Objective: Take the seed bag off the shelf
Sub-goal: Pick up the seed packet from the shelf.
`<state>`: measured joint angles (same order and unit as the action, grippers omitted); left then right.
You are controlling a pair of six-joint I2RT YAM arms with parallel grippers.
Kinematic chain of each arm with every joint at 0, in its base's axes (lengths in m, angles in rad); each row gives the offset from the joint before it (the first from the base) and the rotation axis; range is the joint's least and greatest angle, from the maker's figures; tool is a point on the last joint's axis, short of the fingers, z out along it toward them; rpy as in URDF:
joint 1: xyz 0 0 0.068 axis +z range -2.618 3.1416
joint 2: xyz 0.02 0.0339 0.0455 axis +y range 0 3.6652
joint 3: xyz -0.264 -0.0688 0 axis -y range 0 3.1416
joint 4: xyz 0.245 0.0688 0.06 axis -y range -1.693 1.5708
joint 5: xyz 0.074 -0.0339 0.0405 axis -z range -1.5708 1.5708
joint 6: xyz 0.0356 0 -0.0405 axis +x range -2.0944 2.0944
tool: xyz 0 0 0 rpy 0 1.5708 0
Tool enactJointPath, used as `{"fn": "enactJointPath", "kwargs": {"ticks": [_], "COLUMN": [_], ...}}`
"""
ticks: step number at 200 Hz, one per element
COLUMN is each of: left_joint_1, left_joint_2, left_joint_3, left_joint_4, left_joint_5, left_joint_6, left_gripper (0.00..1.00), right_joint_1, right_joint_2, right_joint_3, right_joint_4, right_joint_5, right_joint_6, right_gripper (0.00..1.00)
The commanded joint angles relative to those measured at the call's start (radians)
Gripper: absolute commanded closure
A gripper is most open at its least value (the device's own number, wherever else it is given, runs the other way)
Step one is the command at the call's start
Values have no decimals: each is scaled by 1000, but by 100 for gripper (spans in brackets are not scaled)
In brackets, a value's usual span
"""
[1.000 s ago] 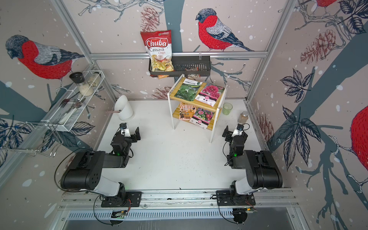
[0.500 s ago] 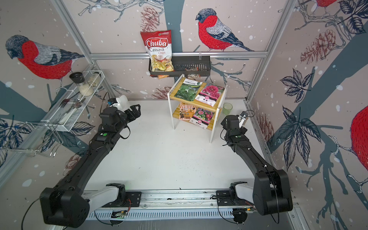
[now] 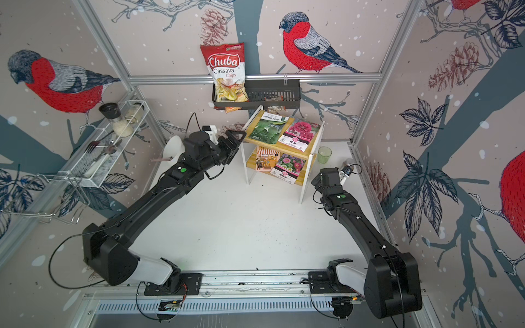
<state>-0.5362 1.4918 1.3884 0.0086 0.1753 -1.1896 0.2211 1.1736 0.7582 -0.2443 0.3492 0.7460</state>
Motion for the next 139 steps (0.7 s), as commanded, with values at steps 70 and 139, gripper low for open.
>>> {"fn": "enactJointPath", "kwargs": {"ticks": [70,139], "left_joint_1": [-77,-77], "left_joint_2": [173,255], "left_joint_3": [188,232], "left_joint_4": [-70,-229], "left_joint_5": [-42,13], "left_joint_6": [-67,-80], "left_gripper": [4,5], "right_joint_1": [9,14], "right_joint_2": [3,-12], "right_joint_3": [-20,-66], "right_joint_4": [10,31], "right_joint_5": [-54,-75], "right_joint_6": [43,90], "right_gripper": [0,0]}}
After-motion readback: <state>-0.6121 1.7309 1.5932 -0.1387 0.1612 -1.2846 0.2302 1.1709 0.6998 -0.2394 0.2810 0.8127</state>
